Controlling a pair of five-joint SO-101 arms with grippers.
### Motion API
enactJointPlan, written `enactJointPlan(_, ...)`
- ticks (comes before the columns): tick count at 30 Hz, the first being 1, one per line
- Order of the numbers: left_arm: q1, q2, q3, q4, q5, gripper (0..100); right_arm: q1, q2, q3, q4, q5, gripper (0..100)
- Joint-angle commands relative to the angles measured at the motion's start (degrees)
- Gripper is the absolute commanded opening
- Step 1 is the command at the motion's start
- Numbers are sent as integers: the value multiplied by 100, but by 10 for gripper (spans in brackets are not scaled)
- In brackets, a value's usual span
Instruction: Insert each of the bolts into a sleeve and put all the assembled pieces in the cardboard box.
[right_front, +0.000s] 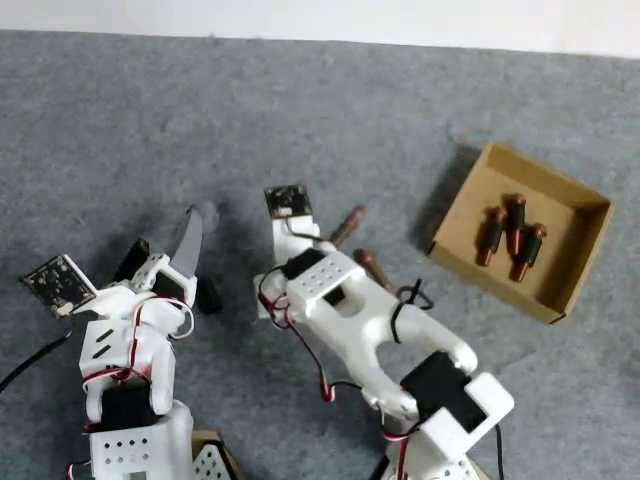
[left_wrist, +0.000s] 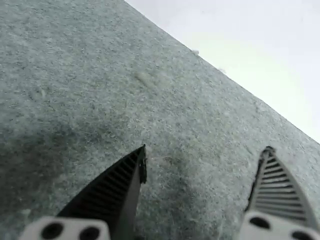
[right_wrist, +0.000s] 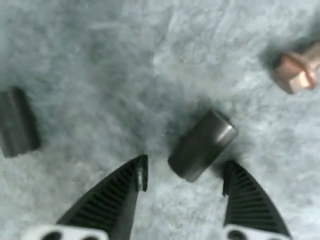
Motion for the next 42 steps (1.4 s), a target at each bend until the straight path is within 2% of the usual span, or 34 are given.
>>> enactJointPlan(1, -48, -57, -92, -9, 18, 329, 418, 22, -259, -57, -185, 220)
enactJointPlan(5, -48, -57, -84, -9, 18, 329, 752, 40, -259, -57, -941, 220)
enactJointPlan(13, -40, -57, -75, -9, 18, 329, 778, 48, -233, -57, -862, 209)
enactJointPlan(20, -40, -57, -66, -9, 18, 329, 840, 48, -233, -84, -791, 5)
enactJointPlan(23, -40, -57, -66, -9, 18, 329, 840, 48, -233, -84, -440, 5)
enactJointPlan(29, -40, -57, -57, -9, 18, 329, 892, -13, -268, -48, -422, 5)
enactJointPlan(37, -40, -57, -57, -9, 18, 329, 1473, -1798, -189, 338, -396, 5)
enactJointPlan(42, -40, -57, -57, -9, 18, 329, 1833, -3029, 690, -136, -378, 5)
